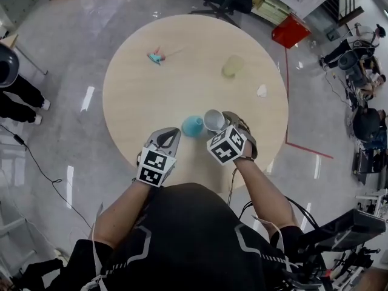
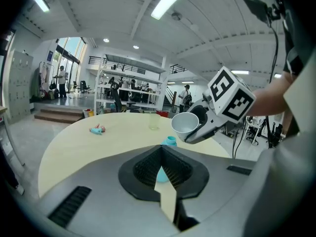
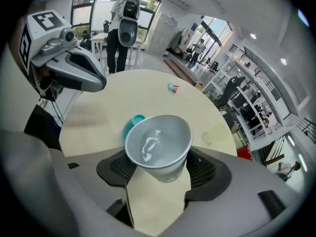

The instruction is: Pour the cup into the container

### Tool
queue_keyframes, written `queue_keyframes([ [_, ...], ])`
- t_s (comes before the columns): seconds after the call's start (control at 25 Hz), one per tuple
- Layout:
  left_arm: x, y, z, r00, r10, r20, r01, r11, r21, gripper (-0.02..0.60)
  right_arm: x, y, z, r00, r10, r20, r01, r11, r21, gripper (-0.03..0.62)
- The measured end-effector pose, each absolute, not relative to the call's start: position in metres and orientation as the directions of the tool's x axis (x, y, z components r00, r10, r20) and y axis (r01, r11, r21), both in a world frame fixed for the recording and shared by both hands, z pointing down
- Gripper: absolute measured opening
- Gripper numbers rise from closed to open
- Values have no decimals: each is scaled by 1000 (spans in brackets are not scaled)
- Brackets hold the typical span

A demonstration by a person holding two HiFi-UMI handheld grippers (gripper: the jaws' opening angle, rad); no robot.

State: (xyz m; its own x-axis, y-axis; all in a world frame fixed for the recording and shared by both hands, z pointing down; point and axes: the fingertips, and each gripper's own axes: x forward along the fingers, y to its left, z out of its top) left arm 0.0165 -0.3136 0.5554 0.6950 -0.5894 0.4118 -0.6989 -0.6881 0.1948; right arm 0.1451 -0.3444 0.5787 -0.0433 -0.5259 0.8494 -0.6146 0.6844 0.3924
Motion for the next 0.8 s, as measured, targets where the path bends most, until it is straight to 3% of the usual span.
queue_keyframes([
  [0.4,17,-318,558,684,-598,417,-716,-659,230,0,156,-341,577,-203,-575,793,-781,583,223,311],
  [0.8,19,-332,573,660,-592,463,-741,-616,269,0,177,-332,611,-311,-606,732,-864,501,47,311],
])
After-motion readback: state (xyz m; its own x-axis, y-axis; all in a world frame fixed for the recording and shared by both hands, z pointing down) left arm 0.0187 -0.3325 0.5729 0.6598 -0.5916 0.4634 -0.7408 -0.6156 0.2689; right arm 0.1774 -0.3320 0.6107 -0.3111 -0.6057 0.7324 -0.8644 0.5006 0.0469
